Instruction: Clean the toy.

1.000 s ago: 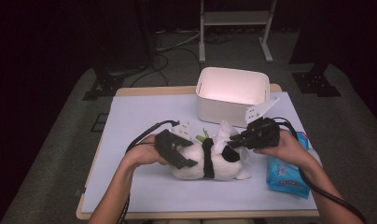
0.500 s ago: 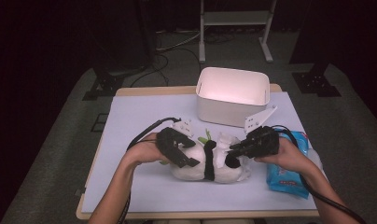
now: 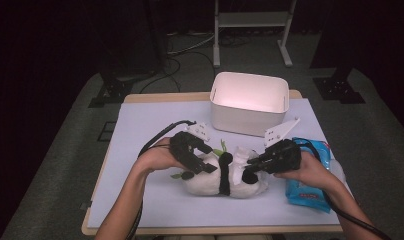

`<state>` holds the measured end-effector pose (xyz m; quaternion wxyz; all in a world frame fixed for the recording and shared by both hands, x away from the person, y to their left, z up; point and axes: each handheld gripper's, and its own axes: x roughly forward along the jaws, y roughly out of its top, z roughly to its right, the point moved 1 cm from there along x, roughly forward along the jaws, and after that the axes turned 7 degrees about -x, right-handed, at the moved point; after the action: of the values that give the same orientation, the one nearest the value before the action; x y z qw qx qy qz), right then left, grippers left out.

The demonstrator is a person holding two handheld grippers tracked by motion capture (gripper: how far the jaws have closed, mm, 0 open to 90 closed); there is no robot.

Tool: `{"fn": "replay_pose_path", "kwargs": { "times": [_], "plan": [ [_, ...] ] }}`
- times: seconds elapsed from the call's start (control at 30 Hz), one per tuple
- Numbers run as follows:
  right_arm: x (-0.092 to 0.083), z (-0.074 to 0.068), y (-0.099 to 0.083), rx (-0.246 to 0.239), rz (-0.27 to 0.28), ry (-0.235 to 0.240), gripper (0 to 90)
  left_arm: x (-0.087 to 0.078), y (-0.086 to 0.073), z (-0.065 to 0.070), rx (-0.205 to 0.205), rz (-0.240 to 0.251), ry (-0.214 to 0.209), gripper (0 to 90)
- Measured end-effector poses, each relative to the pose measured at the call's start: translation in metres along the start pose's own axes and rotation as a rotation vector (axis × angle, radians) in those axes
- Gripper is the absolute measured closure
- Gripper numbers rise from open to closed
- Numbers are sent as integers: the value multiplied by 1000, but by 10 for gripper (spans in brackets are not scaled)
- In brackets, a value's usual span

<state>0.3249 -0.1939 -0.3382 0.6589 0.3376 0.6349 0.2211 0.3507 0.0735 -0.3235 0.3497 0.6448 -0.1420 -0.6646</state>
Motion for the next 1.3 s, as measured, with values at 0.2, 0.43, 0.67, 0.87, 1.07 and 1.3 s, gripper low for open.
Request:
{"fn": "replay_pose_path", "kwargs": {
  "times": [0.2, 0.43, 0.67, 0.87, 1.07, 1.3],
  "plan": [
    [-1, -6, -3, -16, -2, -13, 806, 4, 4, -4, -29, -2, -6, 404],
    [0, -12, -3, -40, -12, -12, 801, 11, 12, -10, -33, -26, 13, 498],
    [1, -18, -2, -60, -22, -8, 795, 20, 14, -18, -34, -64, 34, 532],
    [1, -20, -2, -72, -28, -21, 799, 27, 11, -20, -8, -56, 28, 748],
    [-5, -19, 3, -77, -14, -37, 820, 23, 14, -18, 7, -35, 40, 772],
    [-20, -15, 17, -93, -3, -77, 821, 18, 22, -12, 36, -11, 51, 772]
  ]
}}
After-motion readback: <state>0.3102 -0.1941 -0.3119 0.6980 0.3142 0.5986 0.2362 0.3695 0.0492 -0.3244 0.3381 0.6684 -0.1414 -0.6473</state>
